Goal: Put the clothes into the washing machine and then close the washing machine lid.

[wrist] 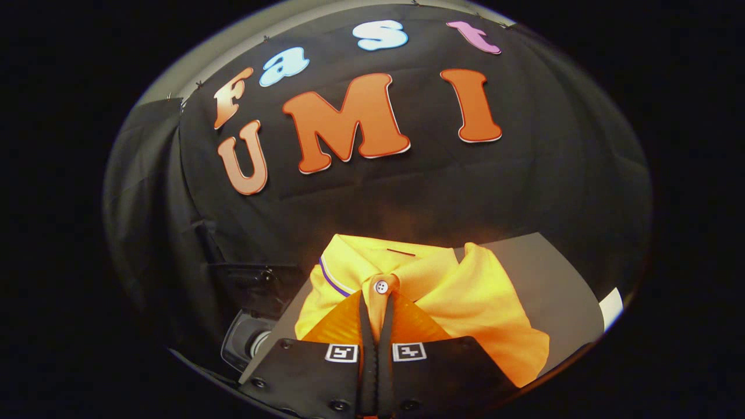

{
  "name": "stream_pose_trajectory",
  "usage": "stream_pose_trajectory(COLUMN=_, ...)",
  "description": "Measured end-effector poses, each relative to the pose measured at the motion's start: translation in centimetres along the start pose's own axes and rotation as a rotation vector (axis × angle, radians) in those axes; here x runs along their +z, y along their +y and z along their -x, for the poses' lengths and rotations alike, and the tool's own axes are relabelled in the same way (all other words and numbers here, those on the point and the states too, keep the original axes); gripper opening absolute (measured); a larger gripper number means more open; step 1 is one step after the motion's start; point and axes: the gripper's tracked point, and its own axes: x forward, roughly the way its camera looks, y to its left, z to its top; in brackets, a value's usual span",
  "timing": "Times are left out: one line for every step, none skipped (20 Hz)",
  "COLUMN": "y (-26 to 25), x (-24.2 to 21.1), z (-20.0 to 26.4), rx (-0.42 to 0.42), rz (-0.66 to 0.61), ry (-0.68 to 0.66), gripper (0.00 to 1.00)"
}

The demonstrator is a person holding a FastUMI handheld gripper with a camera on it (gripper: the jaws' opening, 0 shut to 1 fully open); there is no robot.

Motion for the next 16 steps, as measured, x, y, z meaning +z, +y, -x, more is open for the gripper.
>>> stream_pose_trajectory(y=0.3, x=1.1, z=0.6, rx=0.009, rz=-0.007, ry=-0.036, gripper=0.08)
stream_pose_trajectory(y=0.6, x=2.1, z=1.3, rx=0.017, rz=-0.020, ry=-0.069, gripper=0.08)
stream_pose_trajectory(y=1.3, x=3.0, z=2.1, rx=0.030, rz=-0.042, ry=-0.106, gripper=0.08)
stream_pose_trajectory(y=2.0, x=4.2, z=2.8, rx=0.043, rz=-0.063, ry=-0.143, gripper=0.08)
stream_pose_trajectory(y=2.9, x=5.0, z=3.7, rx=0.054, rz=-0.069, ry=-0.163, gripper=0.08)
stream_pose_trajectory(y=3.7, x=5.8, z=4.2, rx=0.058, rz=-0.061, ry=-0.183, gripper=0.08)
stream_pose_trajectory(y=4.7, x=6.4, z=5.1, rx=0.058, rz=-0.041, ry=-0.200, gripper=0.08)
stream_pose_trajectory(y=5.7, x=6.8, z=5.7, rx=0.050, rz=-0.012, ry=-0.209, gripper=0.08)
stream_pose_trajectory(y=6.9, x=7.2, z=6.2, rx=0.043, rz=0.015, ry=-0.217, gripper=0.08)
stream_pose_trajectory(y=8.2, x=7.5, z=6.7, rx=0.041, rz=0.031, ry=-0.226, gripper=0.08)
stream_pose_trajectory(y=9.7, x=7.7, z=7.0, rx=0.041, rz=0.037, ry=-0.231, gripper=0.08)
stream_pose_trajectory(y=11.2, x=8.0, z=7.2, rx=0.040, rz=0.038, ry=-0.240, gripper=0.08)
stream_pose_trajectory(y=12.7, x=8.5, z=7.3, rx=0.040, rz=0.035, ry=-0.251, gripper=0.08)
stream_pose_trajectory(y=14.2, x=8.6, z=7.2, rx=0.039, rz=0.031, ry=-0.256, gripper=0.08)
stream_pose_trajectory(y=15.9, x=8.6, z=7.3, rx=0.043, rz=0.030, ry=-0.260, gripper=0.08)
stream_pose_trajectory(y=17.5, x=8.6, z=7.0, rx=0.048, rz=0.029, ry=-0.265, gripper=0.08)
